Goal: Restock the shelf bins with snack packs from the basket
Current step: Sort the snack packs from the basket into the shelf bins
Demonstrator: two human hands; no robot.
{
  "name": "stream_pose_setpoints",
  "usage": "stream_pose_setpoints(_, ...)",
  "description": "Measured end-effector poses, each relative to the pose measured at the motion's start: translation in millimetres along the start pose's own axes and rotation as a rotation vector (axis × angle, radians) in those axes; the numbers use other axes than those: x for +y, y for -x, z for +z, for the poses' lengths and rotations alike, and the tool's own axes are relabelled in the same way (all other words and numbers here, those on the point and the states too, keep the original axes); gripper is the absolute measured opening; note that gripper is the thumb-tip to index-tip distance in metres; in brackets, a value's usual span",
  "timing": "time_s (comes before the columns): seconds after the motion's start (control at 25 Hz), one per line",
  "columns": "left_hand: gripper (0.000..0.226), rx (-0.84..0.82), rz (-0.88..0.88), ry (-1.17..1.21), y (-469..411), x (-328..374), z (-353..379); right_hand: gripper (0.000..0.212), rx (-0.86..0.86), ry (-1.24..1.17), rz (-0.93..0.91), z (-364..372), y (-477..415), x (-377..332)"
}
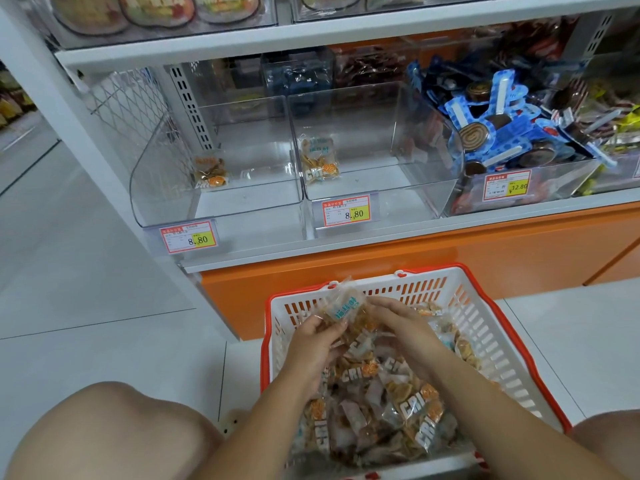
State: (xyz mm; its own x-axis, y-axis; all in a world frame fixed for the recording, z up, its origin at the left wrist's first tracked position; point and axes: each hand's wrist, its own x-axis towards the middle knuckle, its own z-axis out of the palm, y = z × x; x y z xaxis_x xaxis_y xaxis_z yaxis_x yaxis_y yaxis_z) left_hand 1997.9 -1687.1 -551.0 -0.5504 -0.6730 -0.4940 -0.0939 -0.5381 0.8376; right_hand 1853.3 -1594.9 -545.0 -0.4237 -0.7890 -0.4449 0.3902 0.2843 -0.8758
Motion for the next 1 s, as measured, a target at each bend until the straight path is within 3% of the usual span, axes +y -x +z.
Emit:
stream_pose_setpoints(0.28, 0.028, -0.001, -0.009, 0.16, -1, 8, -3, 0.027, 0.062, -0.021, -0.01, -3, -3, -1)
stream_pose_setpoints(0.56, 0.026, -0.024, 0.082, 0.045, 1, 18, 2, 0.013, 0.021, -0.066, -0.031, -1, 3, -8)
stream_pose_setpoints(0.8, 0.03, 0.022, 0.361, -0.364, 15, 54, 16, 0.02, 0.079, 0.302, -0.3, 20, 19, -54)
stream_pose_setpoints(1.0, 0.031, 0.024, 0.692, -0.538, 29, 147, 36, 0.016, 0.07, 0.523, -0.539, 28, 27, -160)
